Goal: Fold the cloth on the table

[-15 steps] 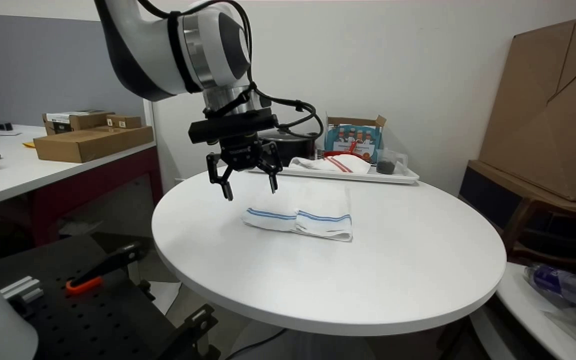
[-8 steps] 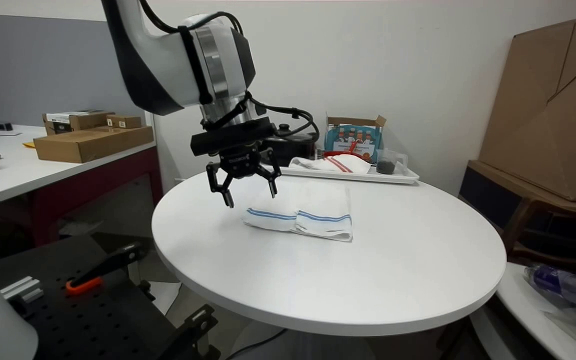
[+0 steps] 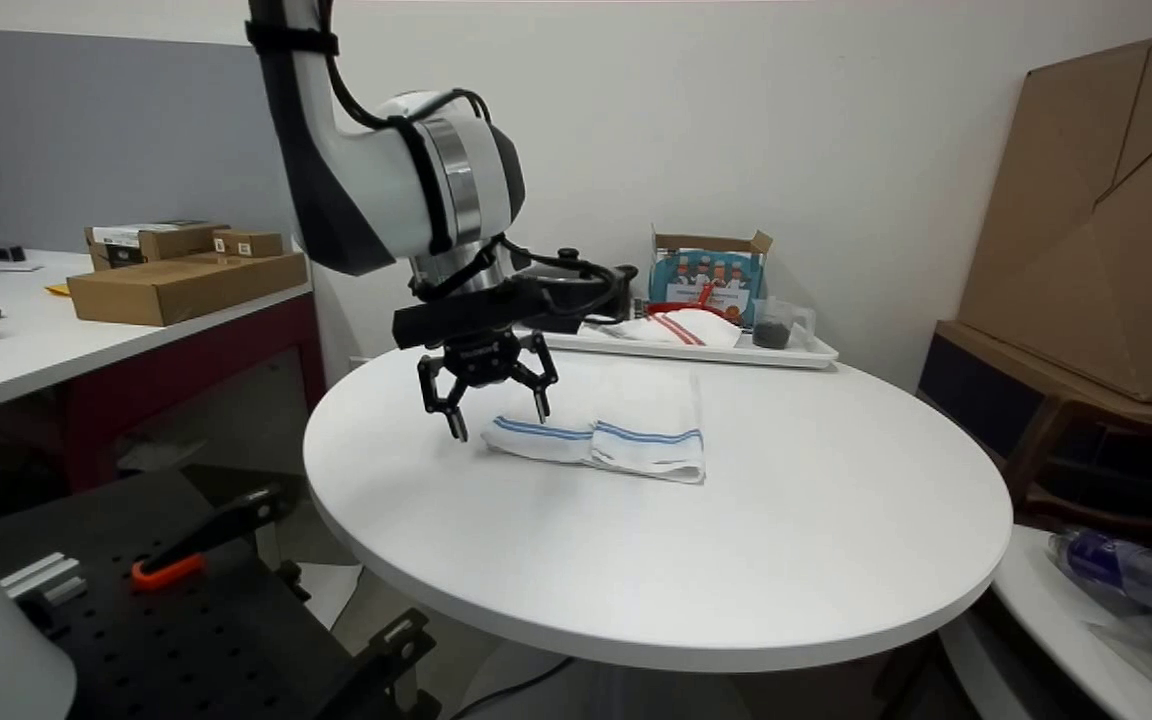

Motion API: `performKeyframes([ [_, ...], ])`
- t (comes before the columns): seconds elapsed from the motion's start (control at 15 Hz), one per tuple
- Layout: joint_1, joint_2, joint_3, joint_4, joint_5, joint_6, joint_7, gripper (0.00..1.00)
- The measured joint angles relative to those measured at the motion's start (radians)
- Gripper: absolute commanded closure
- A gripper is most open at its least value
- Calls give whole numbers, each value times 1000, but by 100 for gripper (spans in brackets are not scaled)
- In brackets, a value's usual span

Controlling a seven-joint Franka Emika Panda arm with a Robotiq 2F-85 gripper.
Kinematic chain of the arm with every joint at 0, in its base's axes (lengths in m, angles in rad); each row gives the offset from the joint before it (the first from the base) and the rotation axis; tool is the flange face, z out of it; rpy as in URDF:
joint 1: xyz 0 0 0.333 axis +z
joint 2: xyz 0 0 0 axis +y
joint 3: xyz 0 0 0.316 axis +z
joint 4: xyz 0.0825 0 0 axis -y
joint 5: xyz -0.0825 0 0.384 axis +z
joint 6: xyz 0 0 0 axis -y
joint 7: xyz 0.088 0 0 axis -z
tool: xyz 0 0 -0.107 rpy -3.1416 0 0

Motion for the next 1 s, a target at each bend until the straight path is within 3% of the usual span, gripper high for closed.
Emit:
performKeyframes([
  [0.6, 19, 92, 0, 80, -44, 0, 31, 88],
  [0.73, 20, 92, -1, 85, -54, 0, 37, 95],
  [1.0, 19, 85, -3, 90, -63, 6, 41, 94],
])
